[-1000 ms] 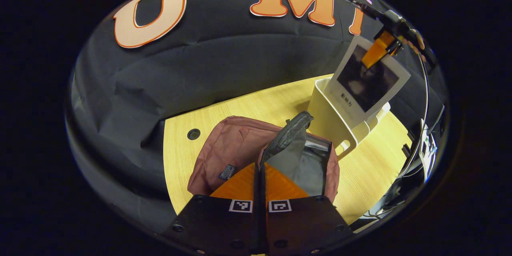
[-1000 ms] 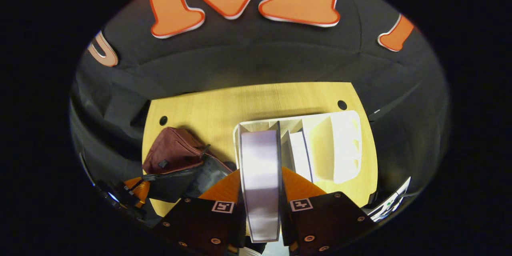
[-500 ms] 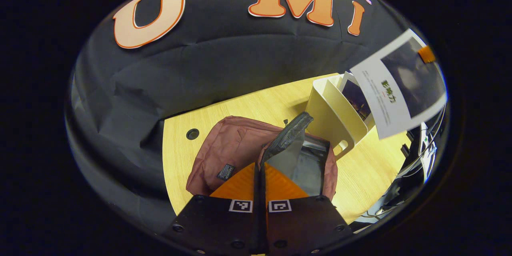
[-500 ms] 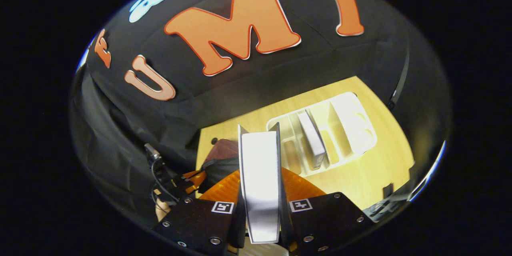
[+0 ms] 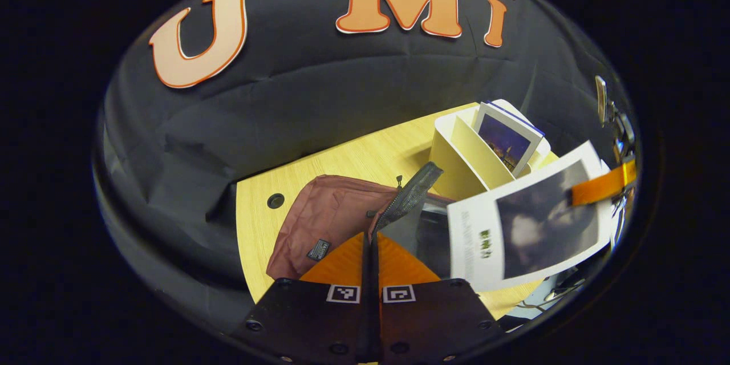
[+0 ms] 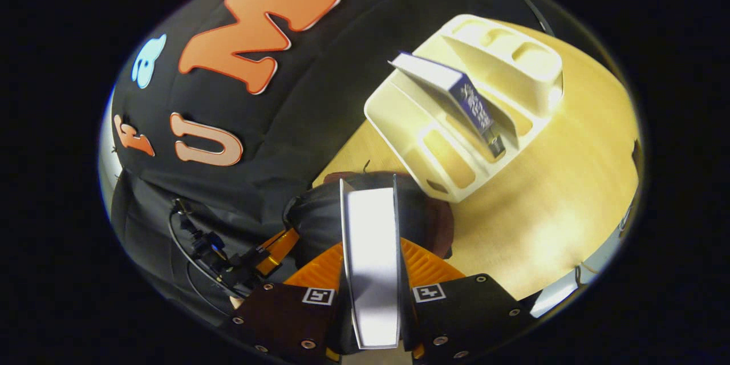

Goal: Open the schoolbag, grab two books from the bookshelf and put them into the schoolbag.

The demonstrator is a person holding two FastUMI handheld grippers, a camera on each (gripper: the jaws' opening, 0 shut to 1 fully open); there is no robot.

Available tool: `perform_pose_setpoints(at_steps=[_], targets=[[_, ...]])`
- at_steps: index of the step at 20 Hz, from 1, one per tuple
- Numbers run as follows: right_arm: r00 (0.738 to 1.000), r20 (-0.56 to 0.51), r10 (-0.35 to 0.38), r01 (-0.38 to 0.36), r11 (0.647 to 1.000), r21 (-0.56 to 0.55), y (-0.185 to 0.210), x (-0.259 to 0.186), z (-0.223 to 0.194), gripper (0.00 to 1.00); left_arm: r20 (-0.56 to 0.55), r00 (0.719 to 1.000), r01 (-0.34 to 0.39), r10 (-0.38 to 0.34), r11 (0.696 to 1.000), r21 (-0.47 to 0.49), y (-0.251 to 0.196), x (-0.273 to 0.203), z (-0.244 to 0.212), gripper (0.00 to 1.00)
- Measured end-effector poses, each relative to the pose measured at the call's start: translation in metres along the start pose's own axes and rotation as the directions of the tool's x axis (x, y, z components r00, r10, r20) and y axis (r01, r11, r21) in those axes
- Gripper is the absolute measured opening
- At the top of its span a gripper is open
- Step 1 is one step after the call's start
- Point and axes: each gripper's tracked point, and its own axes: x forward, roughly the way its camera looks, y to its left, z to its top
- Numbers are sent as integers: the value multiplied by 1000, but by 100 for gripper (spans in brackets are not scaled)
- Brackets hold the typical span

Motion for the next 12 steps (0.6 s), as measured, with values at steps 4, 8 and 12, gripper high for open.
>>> perform_pose_setpoints(at_steps=[4,8,12], targets=[[995,71,68,-72,996,58,0,59,-12,35,18,1000,-3,2,1000,29,-10,-9,12,0],[992,110,68,-78,993,92,-2,110,-22,35,25,999,24,-25,999,44,-24,-20,19,1],[983,165,84,-109,983,149,20,152,-25,35,30,998,58,-60,996,63,-36,-28,21,1]])
